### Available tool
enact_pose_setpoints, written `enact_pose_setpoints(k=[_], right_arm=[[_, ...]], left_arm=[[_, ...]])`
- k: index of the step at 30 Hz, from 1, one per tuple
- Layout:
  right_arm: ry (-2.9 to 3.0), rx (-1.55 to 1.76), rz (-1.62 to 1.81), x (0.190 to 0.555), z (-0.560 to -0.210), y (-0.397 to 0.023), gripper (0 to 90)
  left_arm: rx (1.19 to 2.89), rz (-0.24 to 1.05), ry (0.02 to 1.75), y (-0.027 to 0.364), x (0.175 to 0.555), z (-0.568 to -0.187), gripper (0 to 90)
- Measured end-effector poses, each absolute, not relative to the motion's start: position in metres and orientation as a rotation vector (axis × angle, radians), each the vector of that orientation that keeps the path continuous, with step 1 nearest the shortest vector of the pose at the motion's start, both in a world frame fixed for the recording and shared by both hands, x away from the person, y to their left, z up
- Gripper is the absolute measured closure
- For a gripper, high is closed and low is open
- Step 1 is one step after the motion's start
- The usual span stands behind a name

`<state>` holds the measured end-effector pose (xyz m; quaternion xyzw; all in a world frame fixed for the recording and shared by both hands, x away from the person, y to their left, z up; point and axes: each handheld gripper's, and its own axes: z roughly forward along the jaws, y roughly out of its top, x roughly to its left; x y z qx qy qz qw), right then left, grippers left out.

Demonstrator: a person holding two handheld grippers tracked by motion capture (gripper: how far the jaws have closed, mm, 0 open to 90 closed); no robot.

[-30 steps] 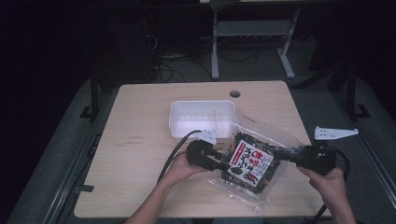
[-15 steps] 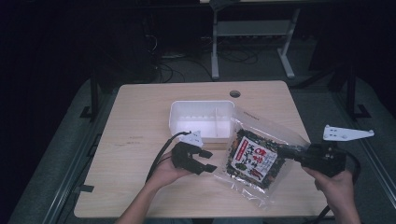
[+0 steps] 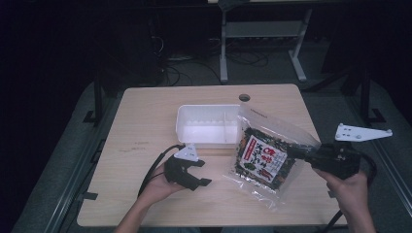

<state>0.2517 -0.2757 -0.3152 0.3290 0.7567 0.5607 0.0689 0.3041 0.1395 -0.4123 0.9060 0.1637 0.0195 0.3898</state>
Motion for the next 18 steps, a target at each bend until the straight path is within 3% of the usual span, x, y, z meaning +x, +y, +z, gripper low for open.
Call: enact_pose_setpoints(k=[18], right_arm=[[2.247, 0.944, 1.658, 0.265, -0.285, -0.247, 78.8]], left_arm=[[2.284, 0.098, 0.513, 0.184, 0.29, -0.424, 27.9]])
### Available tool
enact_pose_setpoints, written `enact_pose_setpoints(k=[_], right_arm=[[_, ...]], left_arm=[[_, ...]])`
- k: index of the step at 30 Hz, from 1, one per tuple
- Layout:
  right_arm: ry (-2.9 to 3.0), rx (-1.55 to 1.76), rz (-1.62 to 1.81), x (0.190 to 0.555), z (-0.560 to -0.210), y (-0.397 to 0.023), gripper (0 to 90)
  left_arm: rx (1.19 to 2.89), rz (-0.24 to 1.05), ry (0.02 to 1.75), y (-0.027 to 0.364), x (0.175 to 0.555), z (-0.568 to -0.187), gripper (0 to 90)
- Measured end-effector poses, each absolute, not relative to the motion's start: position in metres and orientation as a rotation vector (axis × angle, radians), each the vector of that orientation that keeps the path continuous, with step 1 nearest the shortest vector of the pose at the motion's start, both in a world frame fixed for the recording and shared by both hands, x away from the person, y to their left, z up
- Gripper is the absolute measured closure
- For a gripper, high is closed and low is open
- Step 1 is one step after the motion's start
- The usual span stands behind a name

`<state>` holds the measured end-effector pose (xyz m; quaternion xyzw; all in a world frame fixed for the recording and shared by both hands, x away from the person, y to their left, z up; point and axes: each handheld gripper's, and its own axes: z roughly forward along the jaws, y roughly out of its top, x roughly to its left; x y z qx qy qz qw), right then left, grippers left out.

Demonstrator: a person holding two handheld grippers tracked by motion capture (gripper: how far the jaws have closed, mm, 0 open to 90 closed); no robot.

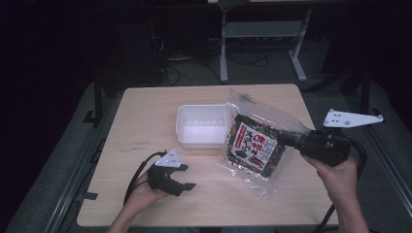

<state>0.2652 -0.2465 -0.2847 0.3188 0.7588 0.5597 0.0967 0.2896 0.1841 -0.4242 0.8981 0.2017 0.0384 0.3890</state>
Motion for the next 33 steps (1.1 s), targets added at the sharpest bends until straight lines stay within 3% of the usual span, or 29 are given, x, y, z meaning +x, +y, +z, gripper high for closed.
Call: enact_pose_setpoints(k=[33], right_arm=[[2.197, 0.884, 1.641, 0.325, -0.245, -0.183, 78.7]], left_arm=[[2.285, 0.126, 0.55, 0.207, 0.282, -0.431, 25.6]])
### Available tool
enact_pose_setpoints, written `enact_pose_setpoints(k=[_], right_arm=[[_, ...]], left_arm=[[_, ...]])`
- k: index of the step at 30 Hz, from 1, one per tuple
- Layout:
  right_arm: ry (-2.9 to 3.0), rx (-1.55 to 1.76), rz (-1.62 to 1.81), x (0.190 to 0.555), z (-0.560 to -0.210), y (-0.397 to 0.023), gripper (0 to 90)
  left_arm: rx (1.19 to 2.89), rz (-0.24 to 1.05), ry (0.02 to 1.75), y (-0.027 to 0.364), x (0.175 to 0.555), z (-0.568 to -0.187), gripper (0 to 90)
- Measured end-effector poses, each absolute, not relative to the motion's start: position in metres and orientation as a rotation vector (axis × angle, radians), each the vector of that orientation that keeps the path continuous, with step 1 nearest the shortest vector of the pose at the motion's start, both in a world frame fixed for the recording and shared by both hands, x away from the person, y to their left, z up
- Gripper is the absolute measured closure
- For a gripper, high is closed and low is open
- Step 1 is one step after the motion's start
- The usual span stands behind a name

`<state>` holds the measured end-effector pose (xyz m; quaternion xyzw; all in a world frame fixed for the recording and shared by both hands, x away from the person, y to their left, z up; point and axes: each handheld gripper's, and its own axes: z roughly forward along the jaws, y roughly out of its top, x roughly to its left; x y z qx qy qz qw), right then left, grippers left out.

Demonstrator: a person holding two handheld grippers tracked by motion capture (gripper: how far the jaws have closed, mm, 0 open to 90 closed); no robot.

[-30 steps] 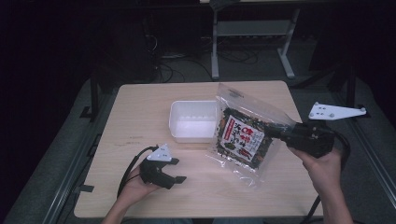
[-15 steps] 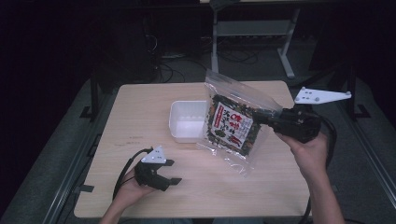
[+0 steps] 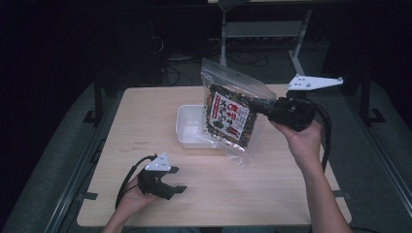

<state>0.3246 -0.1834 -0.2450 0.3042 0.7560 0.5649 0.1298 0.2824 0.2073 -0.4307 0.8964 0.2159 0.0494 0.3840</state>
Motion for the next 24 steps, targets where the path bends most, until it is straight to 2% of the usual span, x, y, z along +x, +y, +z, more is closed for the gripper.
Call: enact_pose_setpoints(k=[24], right_arm=[[2.161, 0.866, 1.57, 0.361, -0.235, -0.144, 78.7]], left_arm=[[2.275, 0.125, 0.553, 0.212, 0.283, -0.432, 25.0]])
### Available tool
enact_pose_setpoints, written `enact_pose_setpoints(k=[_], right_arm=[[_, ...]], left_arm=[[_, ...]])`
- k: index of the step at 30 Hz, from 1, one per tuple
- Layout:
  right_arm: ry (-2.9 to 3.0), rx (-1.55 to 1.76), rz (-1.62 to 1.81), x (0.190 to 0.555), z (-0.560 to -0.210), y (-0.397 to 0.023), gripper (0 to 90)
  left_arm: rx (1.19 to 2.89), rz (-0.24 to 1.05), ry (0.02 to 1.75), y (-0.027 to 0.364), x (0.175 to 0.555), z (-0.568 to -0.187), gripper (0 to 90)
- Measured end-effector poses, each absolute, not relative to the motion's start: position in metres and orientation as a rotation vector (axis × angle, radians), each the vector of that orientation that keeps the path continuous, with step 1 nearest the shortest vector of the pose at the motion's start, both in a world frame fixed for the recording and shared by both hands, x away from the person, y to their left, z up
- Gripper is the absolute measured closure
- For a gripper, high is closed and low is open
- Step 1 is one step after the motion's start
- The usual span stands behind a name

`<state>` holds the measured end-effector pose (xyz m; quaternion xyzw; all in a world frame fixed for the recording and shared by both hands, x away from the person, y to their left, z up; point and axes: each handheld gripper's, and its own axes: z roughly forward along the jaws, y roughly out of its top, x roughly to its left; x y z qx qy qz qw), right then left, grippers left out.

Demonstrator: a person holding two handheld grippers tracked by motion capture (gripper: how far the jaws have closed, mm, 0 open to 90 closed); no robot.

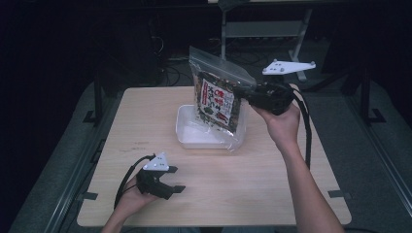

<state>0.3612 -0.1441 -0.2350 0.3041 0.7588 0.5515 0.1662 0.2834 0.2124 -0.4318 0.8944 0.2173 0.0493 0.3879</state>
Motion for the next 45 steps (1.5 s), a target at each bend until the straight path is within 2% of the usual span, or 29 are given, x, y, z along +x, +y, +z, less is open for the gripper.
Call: enact_pose_setpoints(k=[25, 45], right_arm=[[2.143, 0.891, 1.545, 0.41, -0.264, -0.105, 78.7], [2.154, 0.889, 1.497, 0.425, -0.289, -0.089, 78.6]], left_arm=[[2.259, 0.115, 0.564, 0.217, 0.286, -0.432, 24.9], [2.238, 0.091, 0.579, 0.221, 0.288, -0.433, 24.9]])
